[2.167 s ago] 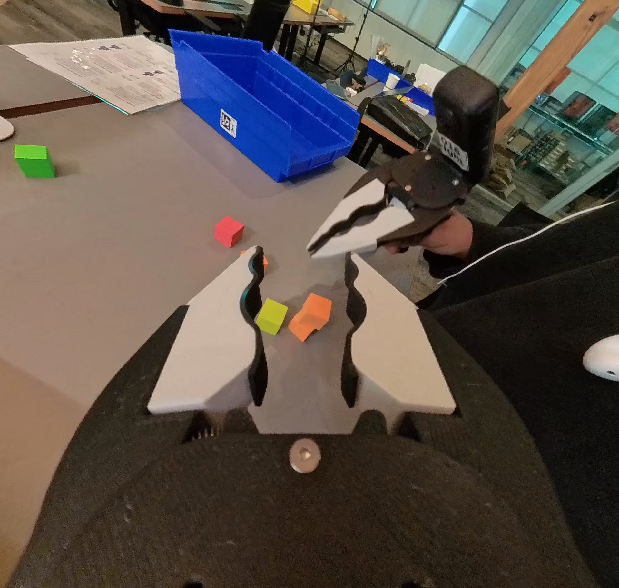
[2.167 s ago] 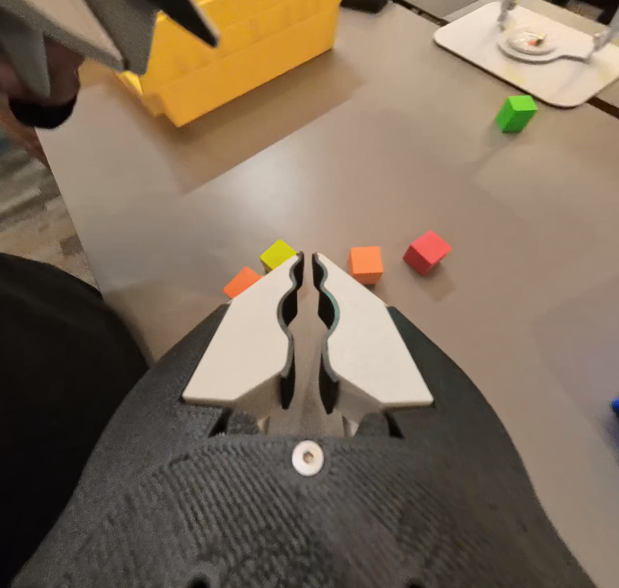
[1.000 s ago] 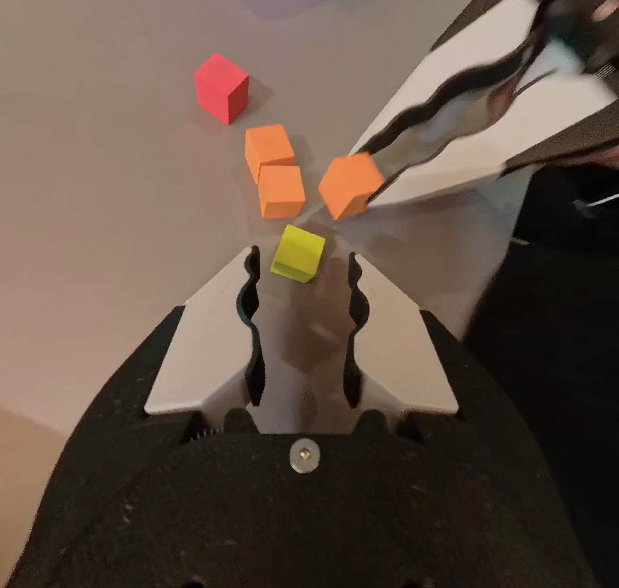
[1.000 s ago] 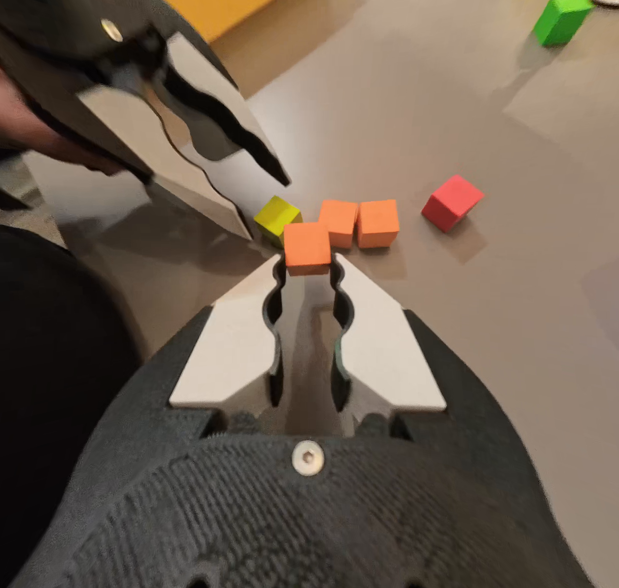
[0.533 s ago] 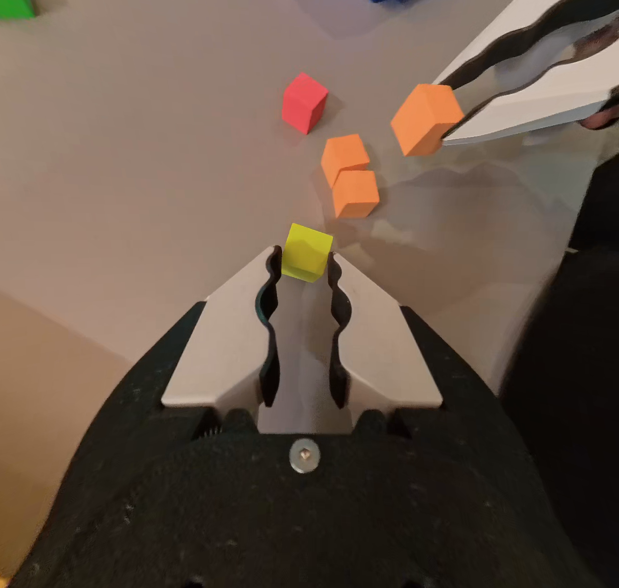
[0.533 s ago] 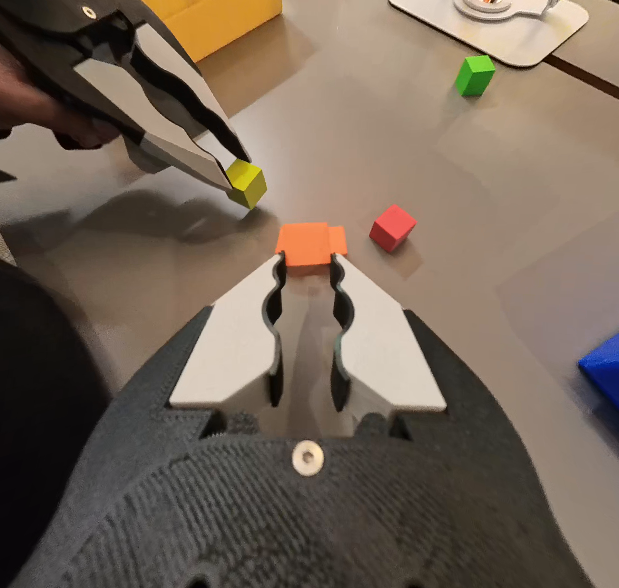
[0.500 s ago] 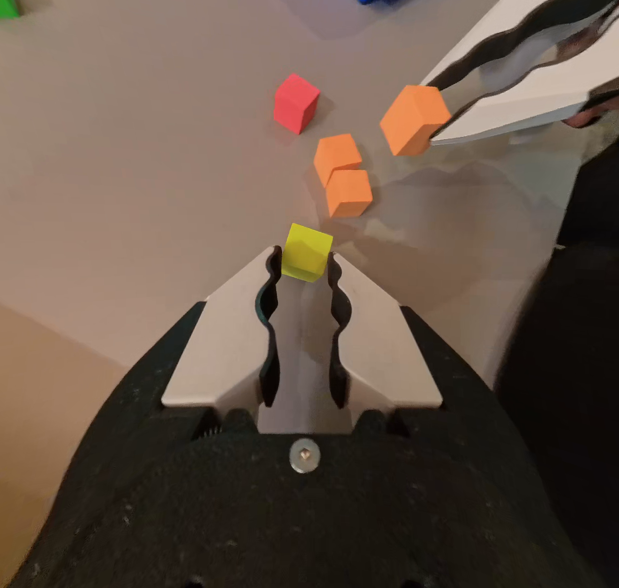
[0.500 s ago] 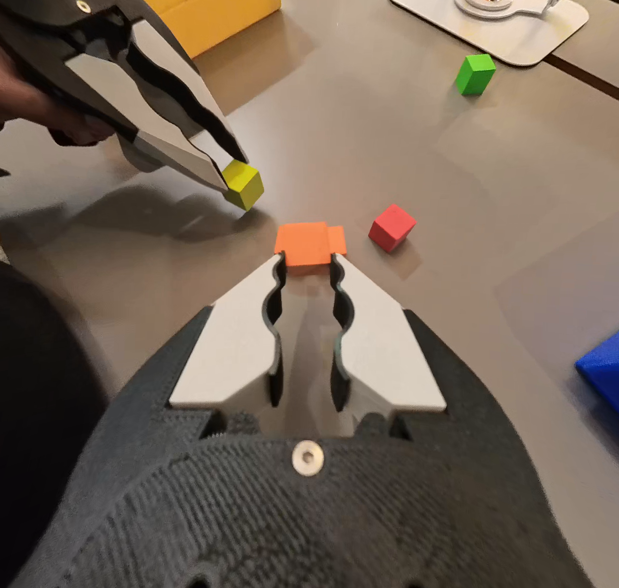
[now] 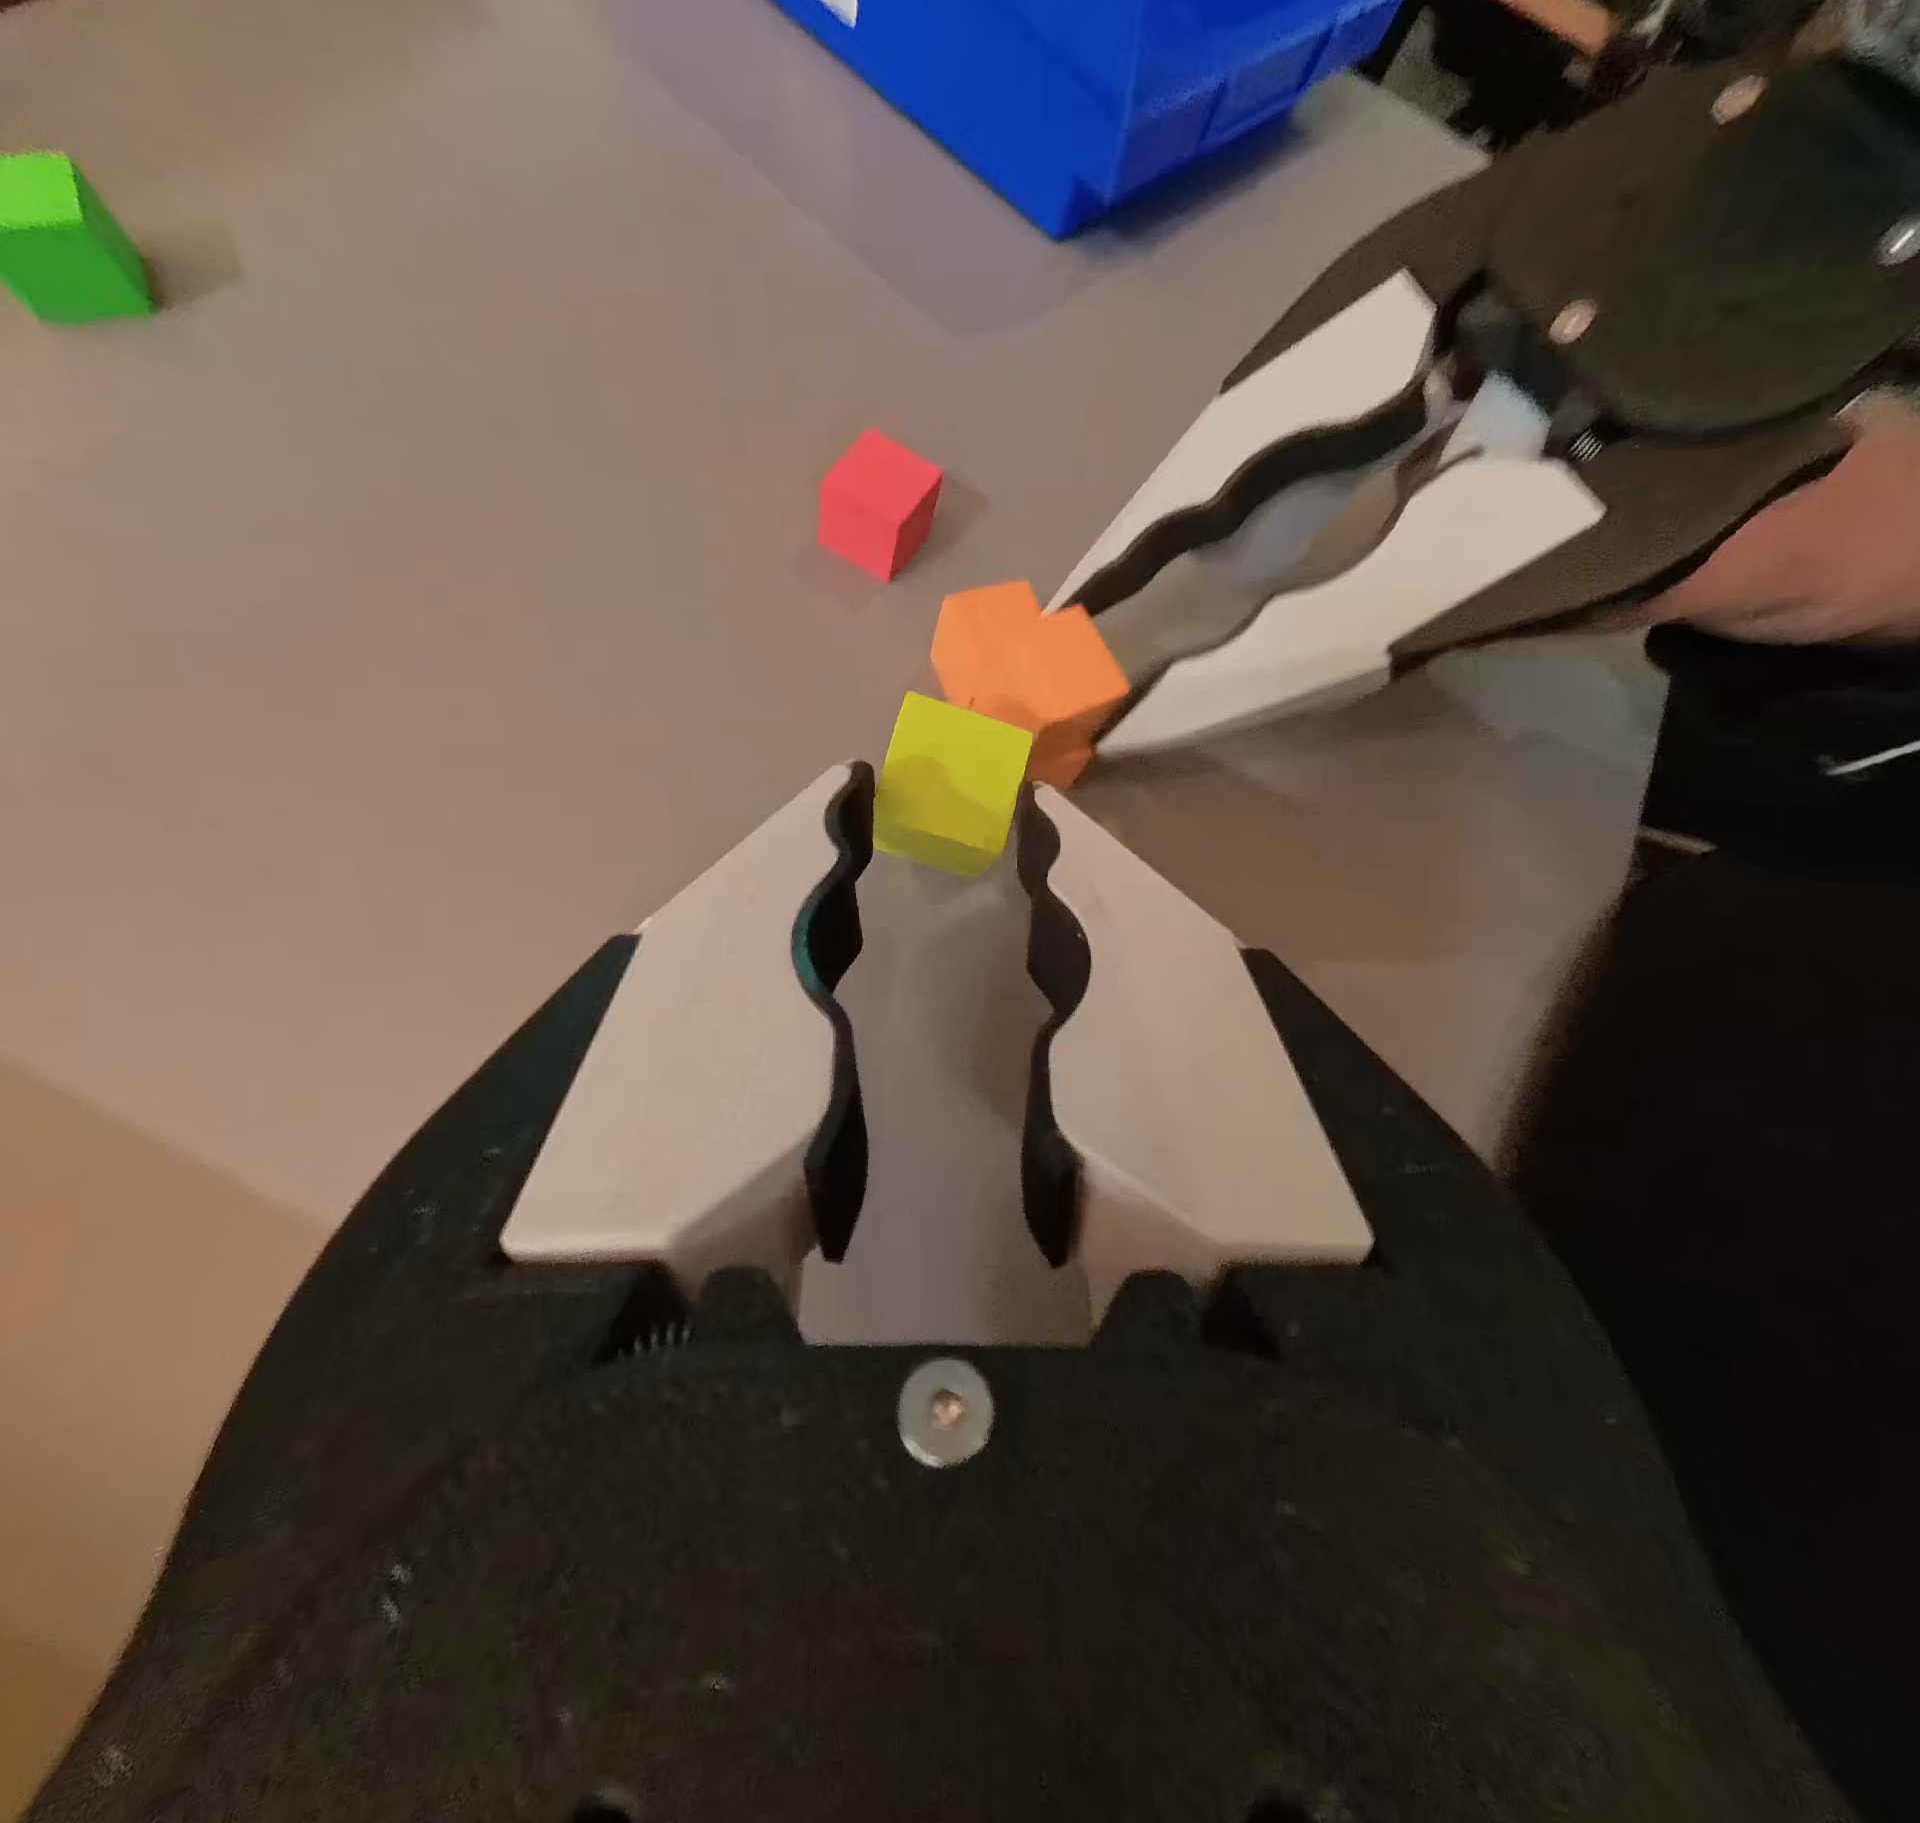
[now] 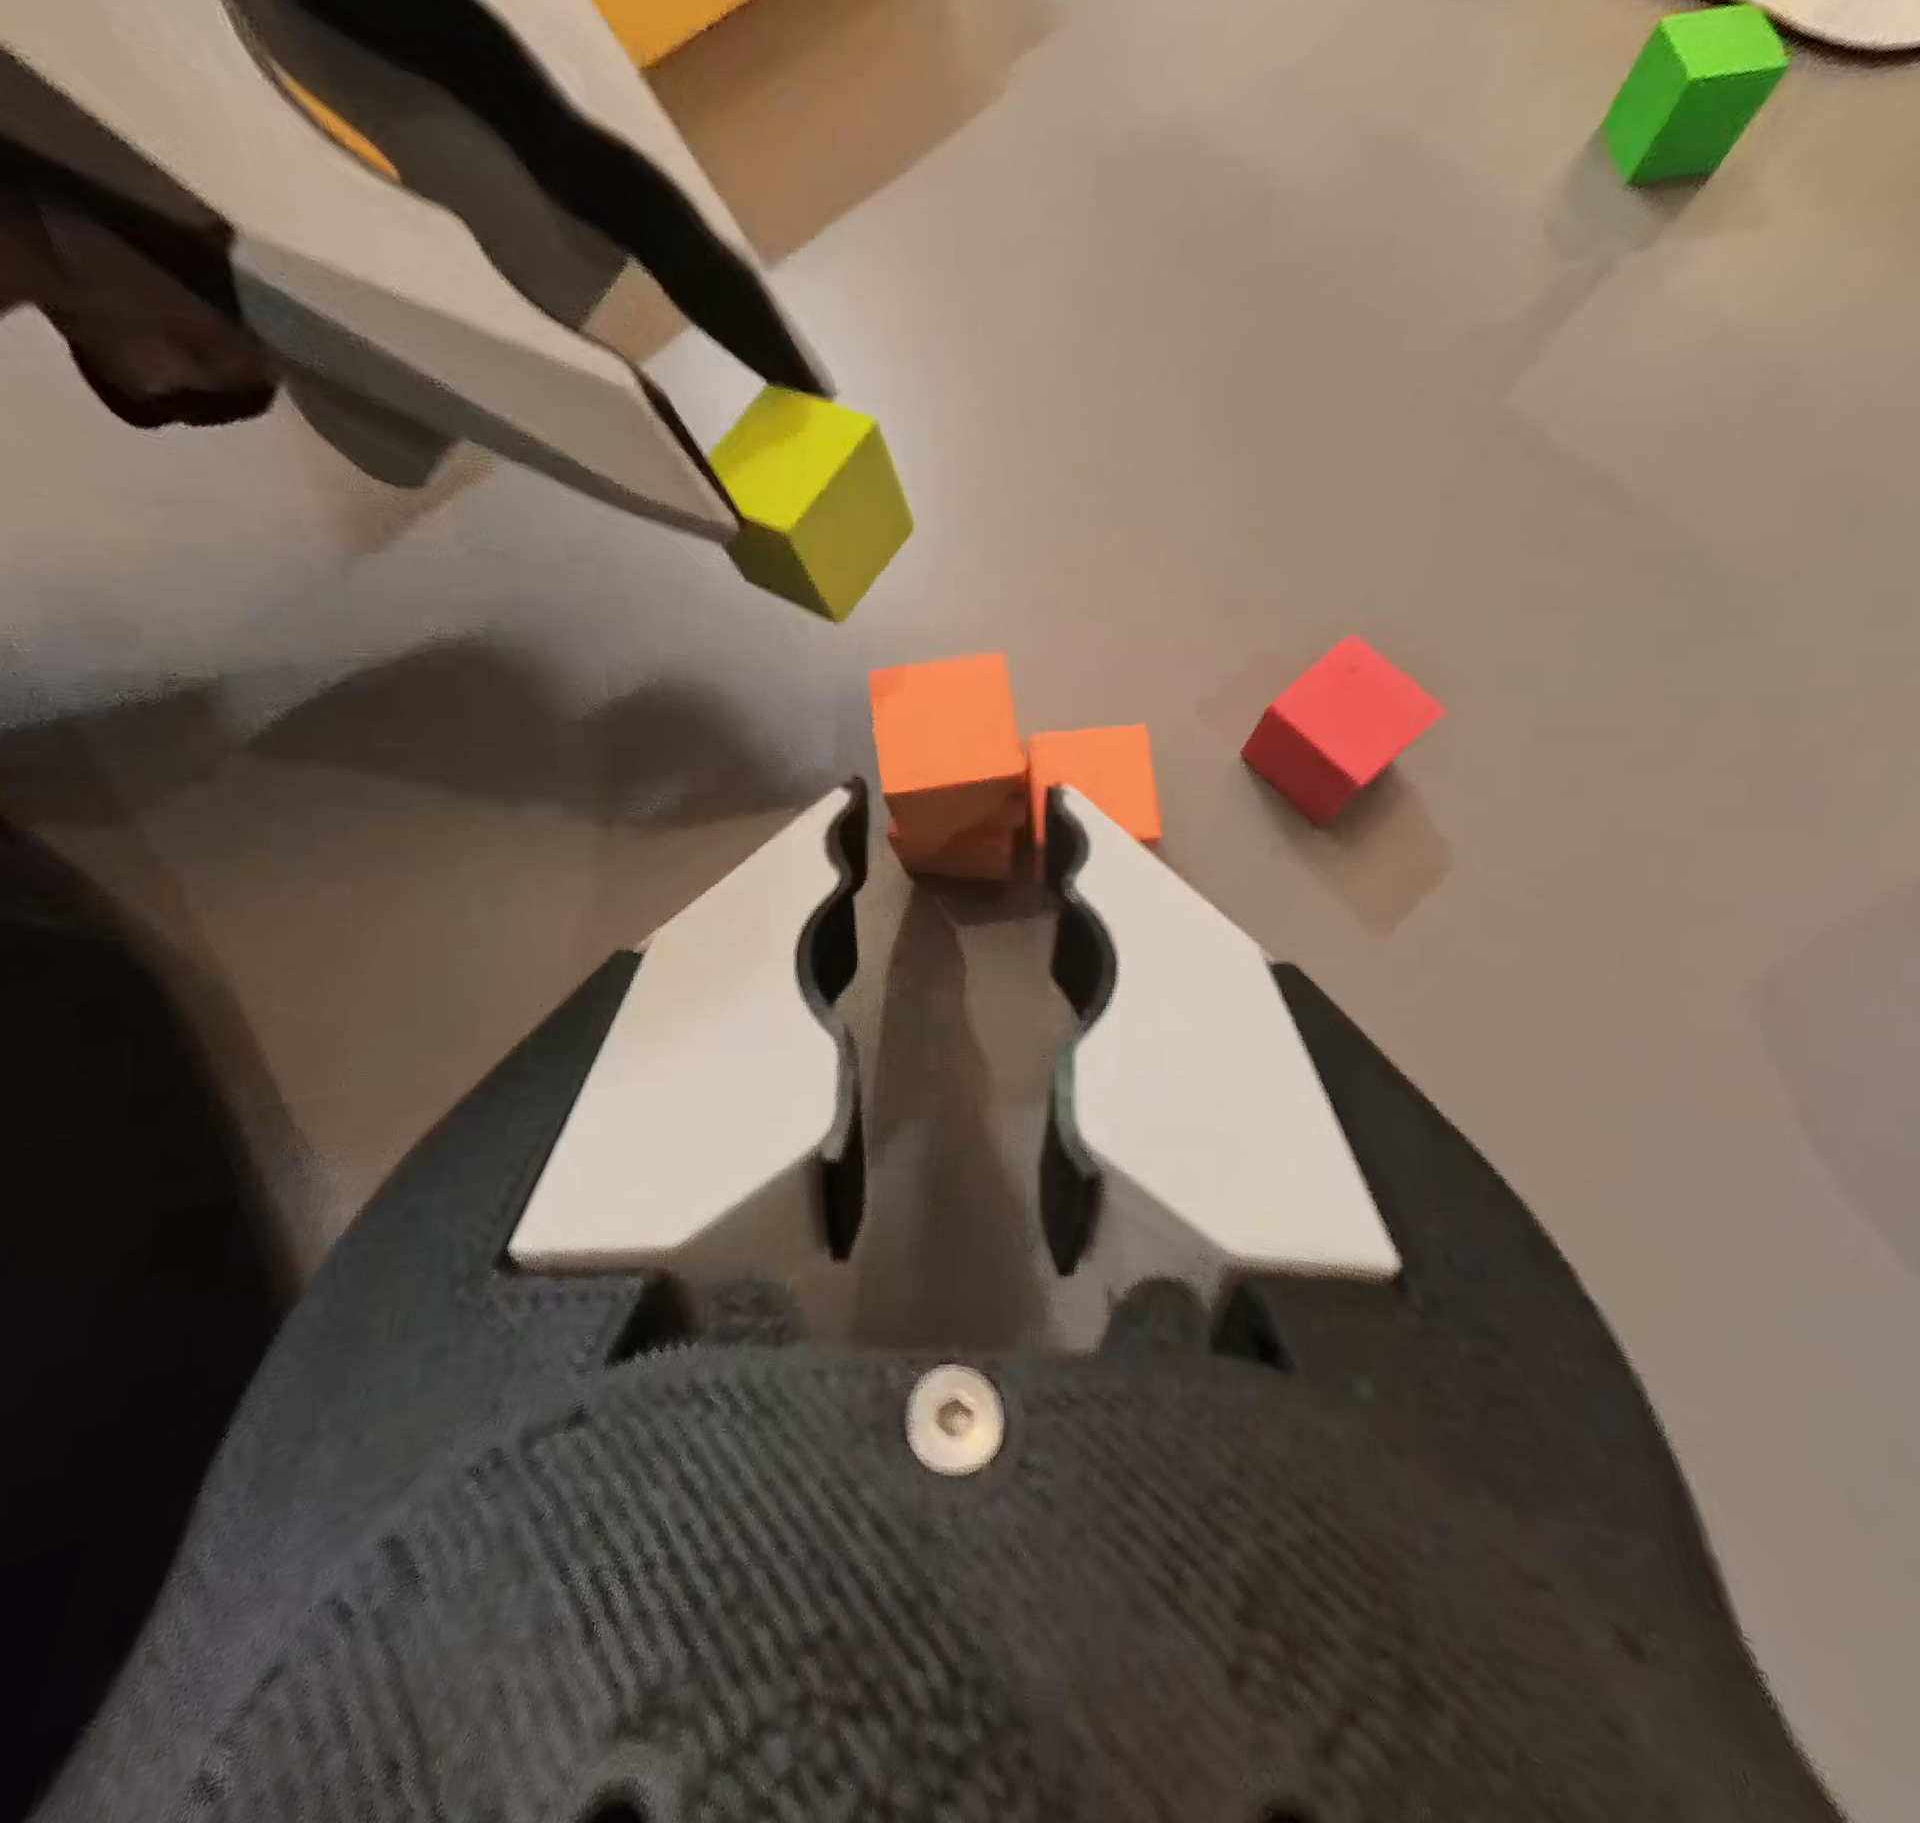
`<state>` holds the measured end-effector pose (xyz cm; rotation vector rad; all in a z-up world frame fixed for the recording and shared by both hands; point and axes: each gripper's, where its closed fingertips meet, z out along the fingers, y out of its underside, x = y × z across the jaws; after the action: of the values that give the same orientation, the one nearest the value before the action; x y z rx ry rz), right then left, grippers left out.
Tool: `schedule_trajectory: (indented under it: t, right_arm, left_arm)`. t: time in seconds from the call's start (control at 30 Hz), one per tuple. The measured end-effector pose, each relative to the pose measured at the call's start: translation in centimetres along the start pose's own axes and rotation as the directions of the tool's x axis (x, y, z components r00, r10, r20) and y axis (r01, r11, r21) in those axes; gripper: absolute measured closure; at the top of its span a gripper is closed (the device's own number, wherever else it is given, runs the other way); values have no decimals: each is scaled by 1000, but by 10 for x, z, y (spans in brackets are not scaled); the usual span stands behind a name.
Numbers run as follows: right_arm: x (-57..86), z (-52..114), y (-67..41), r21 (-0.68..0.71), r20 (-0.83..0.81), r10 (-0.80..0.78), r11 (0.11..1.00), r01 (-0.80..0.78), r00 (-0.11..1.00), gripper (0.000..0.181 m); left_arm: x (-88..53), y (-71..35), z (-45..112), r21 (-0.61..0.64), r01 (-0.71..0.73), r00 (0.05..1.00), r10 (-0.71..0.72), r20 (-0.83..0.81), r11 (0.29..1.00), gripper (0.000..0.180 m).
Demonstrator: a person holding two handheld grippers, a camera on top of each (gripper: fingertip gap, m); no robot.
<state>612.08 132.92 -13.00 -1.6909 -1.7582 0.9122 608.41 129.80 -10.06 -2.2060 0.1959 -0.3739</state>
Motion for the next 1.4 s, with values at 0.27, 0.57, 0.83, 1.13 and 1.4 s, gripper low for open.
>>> schedule_trajectory:
  t: [0.27,0.57,0.83,1.13,1.4]
  right_arm:
    - [23,-24,6,79,-15,73,994,-72,997,137]
    - [34,5,9,63,49,-54,997,51,997,136]
    - [29,21,20,-19,129,-145,989,148,981,143]
    - [36,-16,-23,123,59,-124,986,116,991,157]
    - [-14,-32,-58,177,215,-224,966,188,951,157]
  left_arm:
    - [29,-35,13,63,21,994,-14,-111,998,156]
    - [27,-23,26,-27,-37,999,36,-30,999,140]
    - [18,-25,17,-4,72,995,-72,-65,997,139]
    - [7,-23,8,45,118,992,-116,-41,992,139]
    - [-28,-32,0,156,265,964,-263,-33,952,139]
